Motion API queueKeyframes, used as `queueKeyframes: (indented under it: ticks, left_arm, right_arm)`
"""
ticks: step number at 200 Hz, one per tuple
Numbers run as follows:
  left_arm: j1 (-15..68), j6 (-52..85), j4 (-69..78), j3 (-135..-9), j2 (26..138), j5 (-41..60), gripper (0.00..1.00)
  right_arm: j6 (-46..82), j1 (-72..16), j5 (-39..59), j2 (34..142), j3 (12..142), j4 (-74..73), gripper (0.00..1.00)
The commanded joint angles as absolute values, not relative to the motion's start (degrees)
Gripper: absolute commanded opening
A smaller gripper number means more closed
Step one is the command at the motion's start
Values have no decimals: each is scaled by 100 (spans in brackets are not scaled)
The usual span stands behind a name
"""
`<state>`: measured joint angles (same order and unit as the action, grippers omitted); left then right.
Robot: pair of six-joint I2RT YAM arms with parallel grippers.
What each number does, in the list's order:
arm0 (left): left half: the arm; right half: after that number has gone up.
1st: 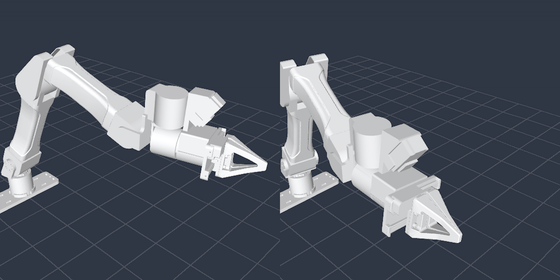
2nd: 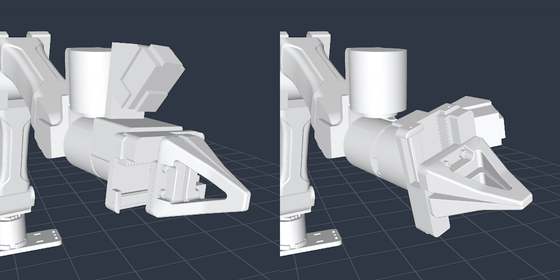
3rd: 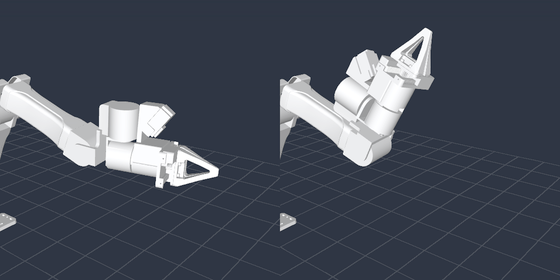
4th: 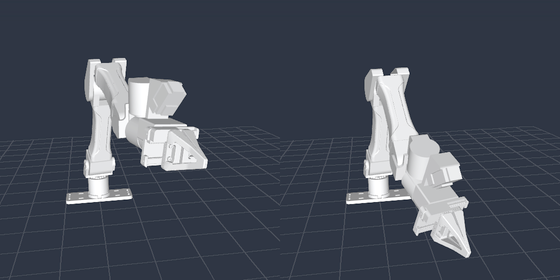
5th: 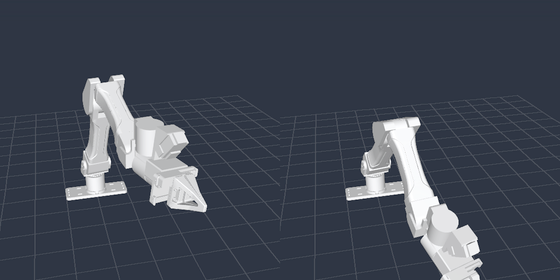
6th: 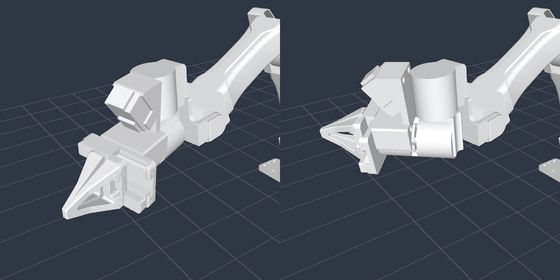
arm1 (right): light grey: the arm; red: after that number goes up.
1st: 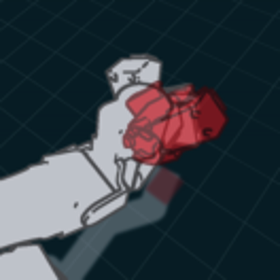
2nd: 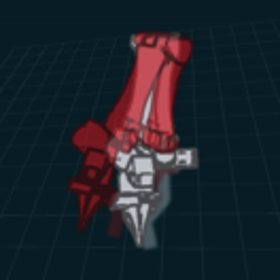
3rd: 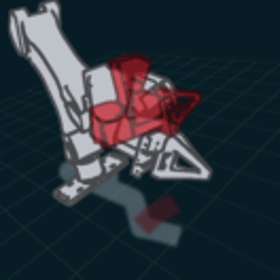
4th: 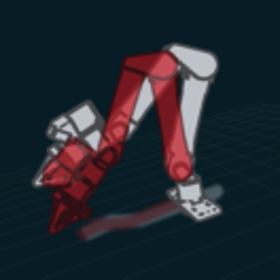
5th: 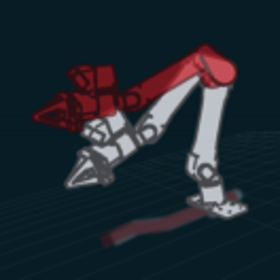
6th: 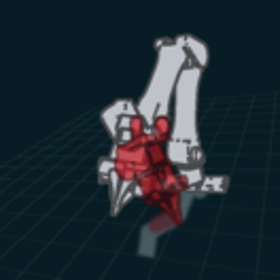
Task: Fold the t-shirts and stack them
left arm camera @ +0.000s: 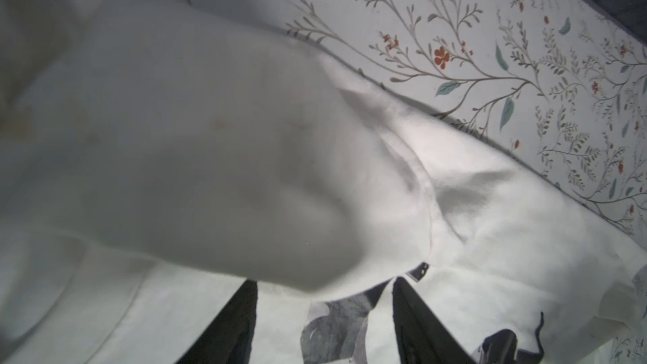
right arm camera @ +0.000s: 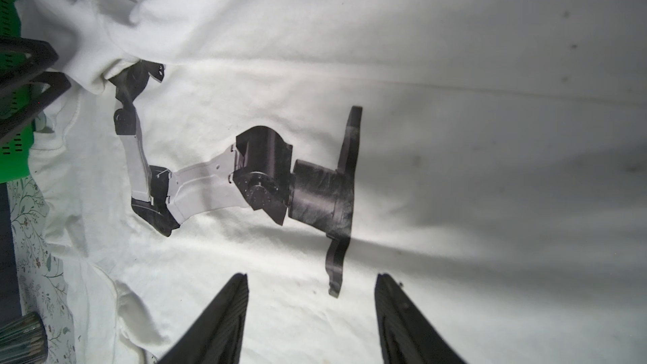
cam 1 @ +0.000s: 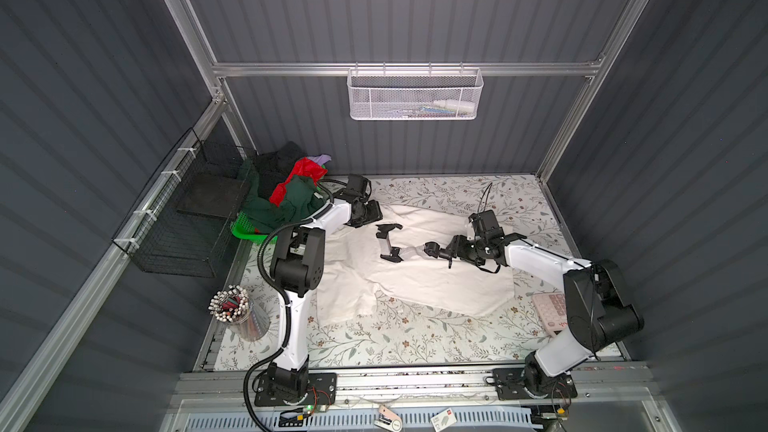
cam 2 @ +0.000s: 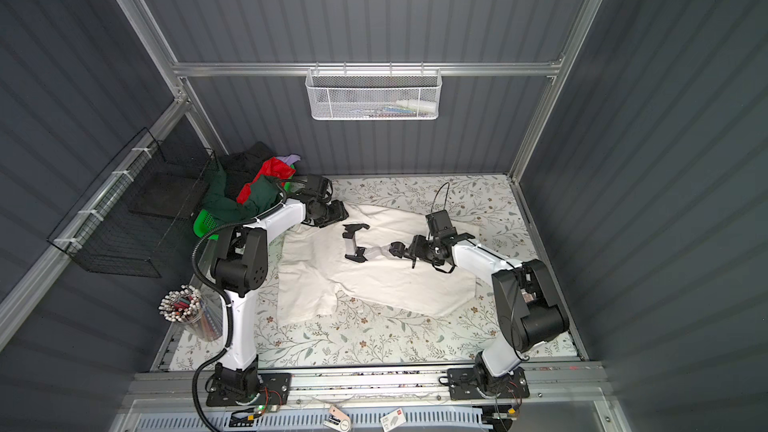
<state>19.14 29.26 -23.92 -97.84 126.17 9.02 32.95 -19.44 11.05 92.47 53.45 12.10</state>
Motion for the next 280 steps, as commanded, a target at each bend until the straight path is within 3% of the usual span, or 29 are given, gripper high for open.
queueKeyframes:
  ticks: [1, 33, 75, 116, 137, 198, 211, 280]
  left_arm:
    - [1924, 3041, -2425, -10004, 12713, 1043, 60]
    - [1925, 3025, -2431, -10053, 12782, 959, 58]
    - [1922, 2890, -2638, -10399, 13013, 826, 44]
    - [1925, 2770, -2828, -10684, 13249, 791, 36]
    - [1924, 2747, -2931, -10808, 13295, 795, 20]
    - [1925, 2509, -3680, -10951, 12858, 955, 7]
    - [1925, 2453, -3948, -11011, 12761, 937, 0]
    - [1925, 2055, -5613, -12579, 13233, 1458, 0]
  right_arm:
    - [3243, -1947, 1014, 9228, 5361, 1289, 60]
    - [3235, -1942, 1001, 9237, 5361, 1292, 60]
    - [3222, -1925, 996, 9224, 5377, 1315, 60]
    - [3200, -1890, 930, 9180, 5327, 1347, 60]
    - [3200, -1870, 923, 9163, 5309, 1354, 60]
    - [3188, -1869, 880, 9117, 5296, 1405, 60]
    - [3190, -1863, 879, 9121, 5283, 1368, 60]
    - [3216, -1863, 972, 9231, 5309, 1275, 59]
